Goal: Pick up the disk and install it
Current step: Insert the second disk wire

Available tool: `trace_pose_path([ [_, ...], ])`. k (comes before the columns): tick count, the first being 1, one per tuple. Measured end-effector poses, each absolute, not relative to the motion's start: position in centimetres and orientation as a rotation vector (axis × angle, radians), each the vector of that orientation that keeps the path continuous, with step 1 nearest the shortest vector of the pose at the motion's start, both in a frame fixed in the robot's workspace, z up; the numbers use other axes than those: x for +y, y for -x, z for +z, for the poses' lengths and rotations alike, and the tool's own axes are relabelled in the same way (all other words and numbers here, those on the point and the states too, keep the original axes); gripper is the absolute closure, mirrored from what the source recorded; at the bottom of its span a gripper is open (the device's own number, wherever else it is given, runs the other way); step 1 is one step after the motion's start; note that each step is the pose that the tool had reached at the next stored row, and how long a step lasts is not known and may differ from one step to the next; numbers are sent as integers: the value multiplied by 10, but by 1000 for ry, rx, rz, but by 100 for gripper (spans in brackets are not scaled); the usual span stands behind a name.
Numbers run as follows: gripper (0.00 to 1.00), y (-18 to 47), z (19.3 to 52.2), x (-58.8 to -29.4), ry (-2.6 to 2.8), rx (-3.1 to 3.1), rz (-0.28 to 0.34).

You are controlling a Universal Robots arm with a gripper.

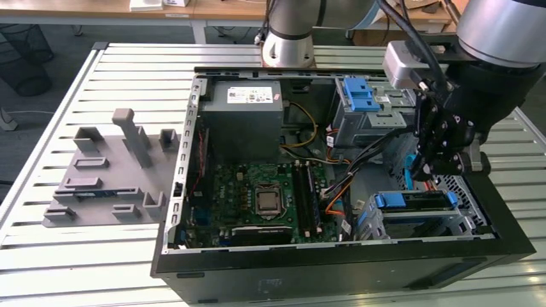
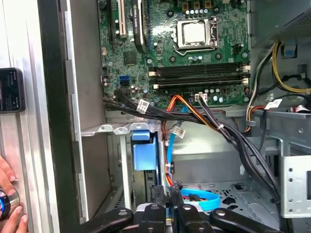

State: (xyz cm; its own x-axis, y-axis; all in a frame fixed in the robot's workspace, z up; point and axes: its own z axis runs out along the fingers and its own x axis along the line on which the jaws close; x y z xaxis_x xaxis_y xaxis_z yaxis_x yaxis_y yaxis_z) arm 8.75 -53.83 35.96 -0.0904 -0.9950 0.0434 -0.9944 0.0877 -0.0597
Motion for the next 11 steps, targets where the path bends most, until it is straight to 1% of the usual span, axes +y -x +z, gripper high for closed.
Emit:
trace_pose_path([
  [5, 84, -87, 356, -543, 2093, 2292, -65],
  [11, 84, -88, 348, -549, 2094, 2293, -61],
])
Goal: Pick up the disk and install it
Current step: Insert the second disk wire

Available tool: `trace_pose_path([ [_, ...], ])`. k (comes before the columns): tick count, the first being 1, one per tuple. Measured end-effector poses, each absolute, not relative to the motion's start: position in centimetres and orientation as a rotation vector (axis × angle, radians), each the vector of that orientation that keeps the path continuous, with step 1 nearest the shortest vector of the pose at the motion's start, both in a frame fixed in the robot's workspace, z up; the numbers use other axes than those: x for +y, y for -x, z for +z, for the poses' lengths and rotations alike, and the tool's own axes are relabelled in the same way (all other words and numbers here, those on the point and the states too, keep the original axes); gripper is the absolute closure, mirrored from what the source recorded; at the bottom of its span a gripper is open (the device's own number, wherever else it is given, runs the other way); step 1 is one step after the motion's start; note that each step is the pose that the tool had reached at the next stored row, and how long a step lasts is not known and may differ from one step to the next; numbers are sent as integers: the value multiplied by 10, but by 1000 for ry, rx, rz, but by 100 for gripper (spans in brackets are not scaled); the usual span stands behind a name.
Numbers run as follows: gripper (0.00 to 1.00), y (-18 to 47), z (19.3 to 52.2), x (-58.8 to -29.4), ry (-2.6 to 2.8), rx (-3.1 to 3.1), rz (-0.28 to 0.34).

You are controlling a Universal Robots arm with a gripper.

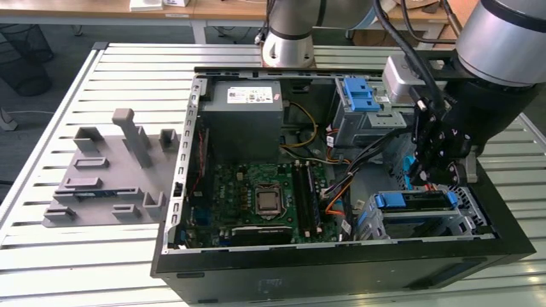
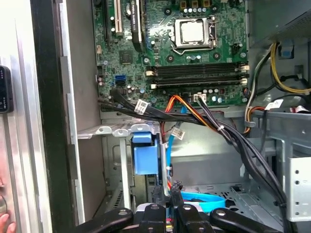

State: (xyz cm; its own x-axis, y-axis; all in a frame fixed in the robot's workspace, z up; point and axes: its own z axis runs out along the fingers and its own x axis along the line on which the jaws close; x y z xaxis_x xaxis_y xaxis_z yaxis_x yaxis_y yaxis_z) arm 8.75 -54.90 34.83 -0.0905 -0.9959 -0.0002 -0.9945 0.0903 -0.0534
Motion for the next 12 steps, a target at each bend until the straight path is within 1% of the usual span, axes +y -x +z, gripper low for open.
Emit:
trace_pose_path([
  [12, 84, -89, 338, -555, 2092, 2291, -55],
])
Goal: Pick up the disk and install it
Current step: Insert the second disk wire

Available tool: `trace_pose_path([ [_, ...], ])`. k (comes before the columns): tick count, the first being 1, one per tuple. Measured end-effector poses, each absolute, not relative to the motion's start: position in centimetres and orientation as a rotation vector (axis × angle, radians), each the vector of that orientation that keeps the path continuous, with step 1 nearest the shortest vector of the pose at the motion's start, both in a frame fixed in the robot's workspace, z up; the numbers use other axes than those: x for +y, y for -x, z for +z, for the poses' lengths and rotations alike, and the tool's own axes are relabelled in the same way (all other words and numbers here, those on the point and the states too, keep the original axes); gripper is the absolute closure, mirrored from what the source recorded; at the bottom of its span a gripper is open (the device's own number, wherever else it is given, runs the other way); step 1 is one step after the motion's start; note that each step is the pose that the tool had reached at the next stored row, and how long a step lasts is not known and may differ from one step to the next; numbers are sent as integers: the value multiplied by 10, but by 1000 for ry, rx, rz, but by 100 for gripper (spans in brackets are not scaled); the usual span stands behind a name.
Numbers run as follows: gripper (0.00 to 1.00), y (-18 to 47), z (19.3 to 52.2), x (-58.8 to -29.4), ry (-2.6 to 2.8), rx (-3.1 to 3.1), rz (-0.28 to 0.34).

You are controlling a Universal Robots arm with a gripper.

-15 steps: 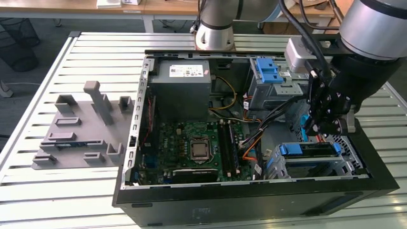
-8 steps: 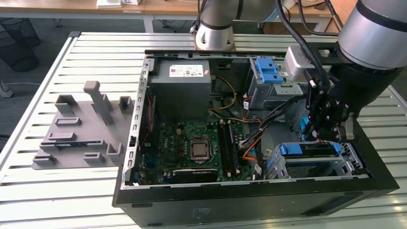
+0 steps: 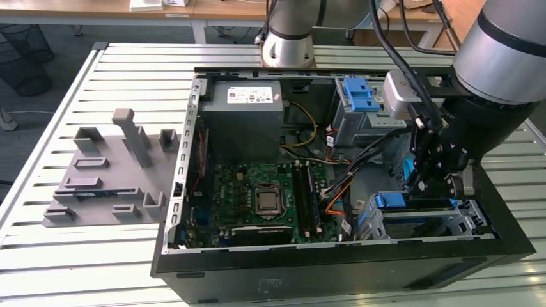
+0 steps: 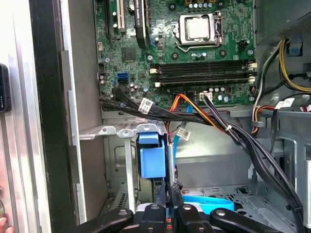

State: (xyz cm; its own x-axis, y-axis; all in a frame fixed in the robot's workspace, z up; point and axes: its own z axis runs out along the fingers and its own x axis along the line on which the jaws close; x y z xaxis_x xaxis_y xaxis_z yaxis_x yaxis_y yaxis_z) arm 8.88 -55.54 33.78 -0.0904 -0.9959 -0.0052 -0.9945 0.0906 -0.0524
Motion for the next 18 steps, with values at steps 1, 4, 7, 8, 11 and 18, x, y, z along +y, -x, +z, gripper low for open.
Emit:
trace_pose_path([
  [1, 84, -89, 337, -556, 2091, 2290, -52],
  [4, 84, -91, 337, -556, 2091, 2290, -47],
  [7, 84, -93, 336, -556, 2091, 2290, -46],
  [8, 84, -93, 335, -556, 2091, 2291, -45],
  [11, 84, -93, 335, -557, 2091, 2291, -45],
  [18, 84, -93, 333, -558, 2091, 2291, -44],
])
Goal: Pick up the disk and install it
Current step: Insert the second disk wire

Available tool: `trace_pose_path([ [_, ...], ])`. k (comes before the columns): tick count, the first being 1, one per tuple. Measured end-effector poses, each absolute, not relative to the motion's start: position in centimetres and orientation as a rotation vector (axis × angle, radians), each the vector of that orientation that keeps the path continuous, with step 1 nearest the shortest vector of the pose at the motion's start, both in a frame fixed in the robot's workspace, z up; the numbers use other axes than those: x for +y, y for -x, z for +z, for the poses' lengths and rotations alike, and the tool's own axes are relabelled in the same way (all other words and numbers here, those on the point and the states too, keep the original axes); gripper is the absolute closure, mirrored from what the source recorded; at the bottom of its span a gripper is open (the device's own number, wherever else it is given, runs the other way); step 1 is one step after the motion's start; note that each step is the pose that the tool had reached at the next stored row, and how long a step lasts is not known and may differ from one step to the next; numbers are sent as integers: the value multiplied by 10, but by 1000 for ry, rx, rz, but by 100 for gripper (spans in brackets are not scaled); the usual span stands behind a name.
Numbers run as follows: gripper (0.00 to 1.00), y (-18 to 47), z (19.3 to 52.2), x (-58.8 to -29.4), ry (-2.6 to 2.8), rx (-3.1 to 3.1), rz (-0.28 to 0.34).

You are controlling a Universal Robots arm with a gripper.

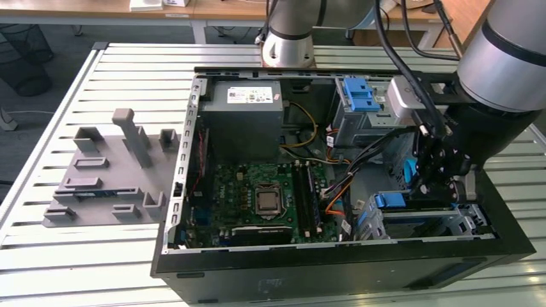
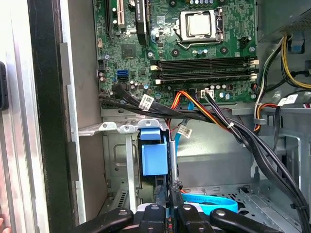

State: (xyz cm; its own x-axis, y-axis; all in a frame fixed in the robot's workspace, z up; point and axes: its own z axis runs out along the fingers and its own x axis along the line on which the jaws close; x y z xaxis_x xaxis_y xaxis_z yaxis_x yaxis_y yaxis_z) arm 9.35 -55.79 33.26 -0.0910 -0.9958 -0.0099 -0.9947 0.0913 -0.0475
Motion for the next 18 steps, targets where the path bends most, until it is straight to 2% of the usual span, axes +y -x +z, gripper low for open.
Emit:
trace_pose_path([
  [13, 83, -94, 329, -559, 2091, 2291, -42],
  [14, 76, -94, 331, -559, 2091, 2291, -42],
  [18, 76, -94, 340, -559, 2091, 2291, -43],
])
